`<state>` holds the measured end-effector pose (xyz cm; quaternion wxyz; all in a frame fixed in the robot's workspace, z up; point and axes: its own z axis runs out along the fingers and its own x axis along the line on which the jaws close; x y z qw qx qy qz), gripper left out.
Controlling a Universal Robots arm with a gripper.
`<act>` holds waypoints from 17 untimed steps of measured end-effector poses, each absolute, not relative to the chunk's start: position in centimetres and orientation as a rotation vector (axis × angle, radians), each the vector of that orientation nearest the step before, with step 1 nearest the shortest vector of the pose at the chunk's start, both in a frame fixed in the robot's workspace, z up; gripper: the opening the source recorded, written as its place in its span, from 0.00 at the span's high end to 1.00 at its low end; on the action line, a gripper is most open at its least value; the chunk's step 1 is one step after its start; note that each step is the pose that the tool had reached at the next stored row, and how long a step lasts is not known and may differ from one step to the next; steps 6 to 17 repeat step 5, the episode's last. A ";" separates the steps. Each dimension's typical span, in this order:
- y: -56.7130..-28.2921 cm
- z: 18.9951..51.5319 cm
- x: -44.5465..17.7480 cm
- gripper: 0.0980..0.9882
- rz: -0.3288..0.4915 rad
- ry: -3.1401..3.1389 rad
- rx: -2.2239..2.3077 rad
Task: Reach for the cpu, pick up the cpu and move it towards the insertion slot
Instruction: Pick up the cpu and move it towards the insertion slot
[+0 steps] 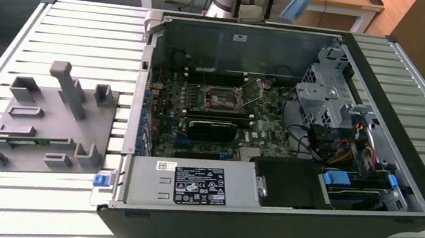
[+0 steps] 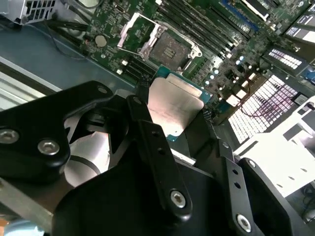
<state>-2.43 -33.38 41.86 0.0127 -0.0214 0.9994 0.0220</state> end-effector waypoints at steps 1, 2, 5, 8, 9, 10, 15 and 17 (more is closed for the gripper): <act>-33.4 41.9 -2.4 0.50 0.069 3.115 -0.067; -33.4 41.9 -2.4 0.50 0.069 3.115 -0.067; -33.4 41.9 -2.4 0.50 0.069 3.114 -0.067; -33.4 41.9 -2.4 0.50 0.069 3.114 -0.067; -33.4 41.9 -2.4 0.50 0.069 3.114 -0.067; -33.4 41.9 -2.4 0.50 0.069 3.114 -0.067; -33.4 41.9 -2.4 0.50 0.069 3.114 -0.067; -33.4 41.9 -2.4 0.50 0.069 3.114 -0.067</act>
